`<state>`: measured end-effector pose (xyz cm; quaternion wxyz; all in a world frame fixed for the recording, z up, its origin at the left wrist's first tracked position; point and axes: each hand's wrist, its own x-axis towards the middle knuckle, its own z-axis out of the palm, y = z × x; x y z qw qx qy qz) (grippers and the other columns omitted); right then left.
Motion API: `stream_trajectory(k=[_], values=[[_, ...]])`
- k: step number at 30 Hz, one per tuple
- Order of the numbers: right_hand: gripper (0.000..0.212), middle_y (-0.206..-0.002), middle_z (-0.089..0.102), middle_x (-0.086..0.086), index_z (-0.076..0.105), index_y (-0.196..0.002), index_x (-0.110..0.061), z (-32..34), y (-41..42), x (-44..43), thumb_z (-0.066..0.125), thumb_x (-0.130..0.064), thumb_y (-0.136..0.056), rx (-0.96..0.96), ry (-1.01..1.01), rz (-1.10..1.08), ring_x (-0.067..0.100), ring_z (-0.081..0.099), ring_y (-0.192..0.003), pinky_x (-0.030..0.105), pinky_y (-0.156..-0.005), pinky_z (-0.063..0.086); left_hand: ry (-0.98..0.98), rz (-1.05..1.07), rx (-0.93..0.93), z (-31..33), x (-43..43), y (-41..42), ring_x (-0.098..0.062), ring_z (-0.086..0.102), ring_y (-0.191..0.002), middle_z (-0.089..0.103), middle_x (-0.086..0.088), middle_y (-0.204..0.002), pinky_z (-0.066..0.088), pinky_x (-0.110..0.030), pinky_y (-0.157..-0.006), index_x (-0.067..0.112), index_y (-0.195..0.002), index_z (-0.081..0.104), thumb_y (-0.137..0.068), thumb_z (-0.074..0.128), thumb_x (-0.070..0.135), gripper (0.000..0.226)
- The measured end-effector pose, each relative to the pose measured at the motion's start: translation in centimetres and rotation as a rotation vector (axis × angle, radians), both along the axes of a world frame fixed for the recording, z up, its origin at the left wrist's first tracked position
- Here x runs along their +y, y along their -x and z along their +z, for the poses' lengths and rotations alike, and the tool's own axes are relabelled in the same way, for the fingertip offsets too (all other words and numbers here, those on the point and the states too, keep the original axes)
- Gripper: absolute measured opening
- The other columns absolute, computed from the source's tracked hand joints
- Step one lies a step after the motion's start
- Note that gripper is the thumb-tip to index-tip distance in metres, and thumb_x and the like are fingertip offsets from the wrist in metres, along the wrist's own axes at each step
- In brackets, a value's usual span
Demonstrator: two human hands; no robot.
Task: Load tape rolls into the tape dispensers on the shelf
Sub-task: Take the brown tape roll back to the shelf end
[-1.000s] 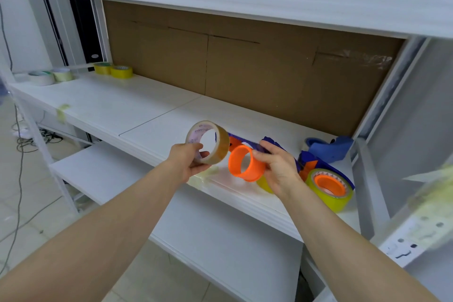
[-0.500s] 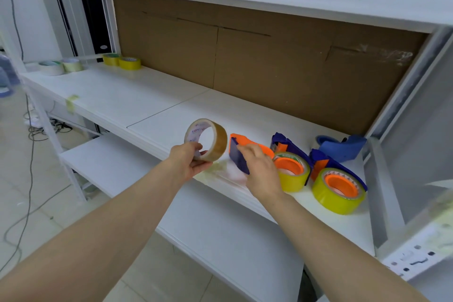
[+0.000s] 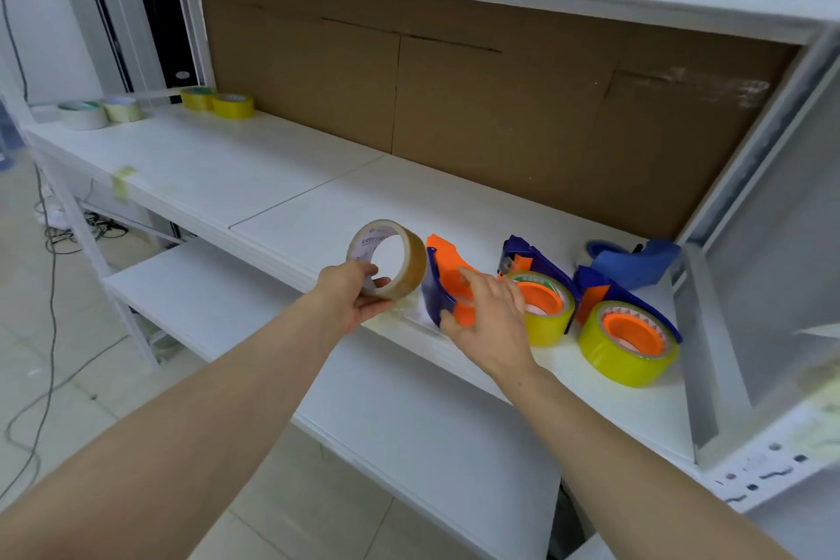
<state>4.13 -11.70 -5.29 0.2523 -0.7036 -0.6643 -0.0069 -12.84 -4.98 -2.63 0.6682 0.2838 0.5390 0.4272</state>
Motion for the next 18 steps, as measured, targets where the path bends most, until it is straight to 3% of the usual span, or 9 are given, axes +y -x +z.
stream_trajectory(k=[3, 5, 7, 8, 10, 12, 14, 16, 18], values=[[0.061, -0.129, 0.057, -0.003, 0.041, -0.132, -0.025, -0.3, 0.3, 0.5, 0.058, -0.056, -0.081, -0.107, 0.079, 0.003, 0.020, 0.046, -0.126, 0.037, -0.114, 0.015, -0.005, -0.010, 0.021, -0.1, 0.1, -0.3, -0.029, 0.063, -0.074, 0.062, -0.017, -0.085, 0.054, -0.043, -0.073, 0.002, -0.103, 0.054, -0.093, 0.051, 0.004, 0.011], [0.045, -0.121, 0.062, 0.001, 0.046, -0.128, -0.023, -0.5, 0.3, 0.9, 0.056, -0.040, -0.088, -0.156, 0.102, 0.009, 0.025, 0.047, -0.123, 0.034, -0.110, 0.023, -0.005, -0.015, 0.030, -0.1, 0.2, -0.5, -0.029, 0.063, -0.074, 0.062, -0.017, -0.085, 0.054, -0.043, -0.074, 0.002, -0.102, 0.054, -0.092, 0.051, 0.004, 0.011], [0.036, -0.118, 0.062, 0.004, 0.049, -0.127, -0.019, -0.6, 0.3, 1.2, 0.053, -0.020, -0.091, -0.059, 0.028, 0.033, 0.026, 0.052, -0.116, 0.030, -0.098, 0.038, -0.006, -0.014, 0.025, -0.1, 0.1, -0.5, -0.029, 0.063, -0.074, 0.062, -0.017, -0.086, 0.054, -0.043, -0.074, 0.002, -0.101, 0.055, -0.092, 0.051, 0.005, 0.010], [0.038, -0.118, 0.062, 0.004, 0.050, -0.128, -0.017, -0.6, 0.4, 1.2, 0.054, -0.015, -0.091, 0.106, -0.042, 0.046, 0.023, 0.054, -0.112, 0.027, -0.091, 0.042, -0.005, -0.014, 0.013, -0.1, 0.1, -0.3, -0.028, 0.063, -0.075, 0.062, -0.017, -0.087, 0.054, -0.042, -0.073, 0.002, -0.100, 0.055, -0.093, 0.052, 0.007, 0.009], [0.037, -0.116, 0.061, 0.002, 0.050, -0.129, -0.014, 0.3, 0.9, 1.0, 0.056, -0.012, -0.092, 0.644, -0.123, 0.007, 0.018, 0.056, -0.106, 0.024, -0.087, 0.044, -0.005, -0.001, -0.025, 0.0, 0.2, 0.0, -0.027, 0.062, -0.074, 0.061, -0.017, -0.087, 0.054, -0.041, -0.069, 0.002, -0.095, 0.056, -0.093, 0.053, 0.010, 0.008], [0.033, -0.109, 0.061, 0.001, 0.052, -0.126, -0.014, 1.6, 1.1, 1.4, 0.055, -0.013, -0.093, 1.243, -0.094, -0.080, 0.018, 0.058, -0.103, 0.030, -0.088, 0.047, -0.006, 0.017, -0.059, 0.0, 0.2, 0.2, -0.026, 0.061, -0.074, 0.060, -0.014, -0.086, 0.055, -0.041, -0.065, 0.005, -0.086, 0.056, -0.093, 0.053, 0.011, 0.010], [0.021, -0.099, 0.064, 0.005, 0.057, -0.114, -0.012, 2.3, 1.0, 1.9, 0.052, -0.010, -0.094, 1.701, -0.041, -0.116, 0.020, 0.061, -0.093, 0.035, -0.089, 0.047, -0.010, 0.011, -0.093, 0.2, 0.1, 0.1, -0.026, 0.061, -0.076, 0.060, -0.014, -0.086, 0.059, -0.041, -0.063, 0.007, -0.083, 0.055, -0.093, 0.053, 0.011, 0.011], [0.015, -0.097, 0.064, 0.009, 0.057, -0.108, -0.011, 2.5, 1.0, 2.0, 0.049, -0.008, -0.095, 2.045, 0.004, -0.119, 0.023, 0.061, -0.094, 0.044, -0.096, 0.046, -0.002, -0.026, -0.131, 0.3, -0.2, -0.3, -0.028, 0.062, -0.078, 0.061, -0.016, -0.088, 0.059, -0.039, -0.060, 0.007, -0.085, 0.056, -0.093, 0.052, 0.011, 0.009], [0.020, -0.109, 0.064, 0.012, 0.054, -0.114, -0.014, 2.3, 1.3, 2.0, 0.048, -0.011, -0.096, 2.184, 0.095, -0.132, 0.031, 0.060, -0.105, 0.055, -0.091, 0.046, 0.000, -0.083, -0.099, 0.3, -0.2, -0.6, -0.030, 0.062, -0.084, 0.061, -0.018, -0.097, 0.059, -0.041, -0.070, 0.009, -0.086, 0.058, -0.093, 0.053, 0.016, 0.011]])
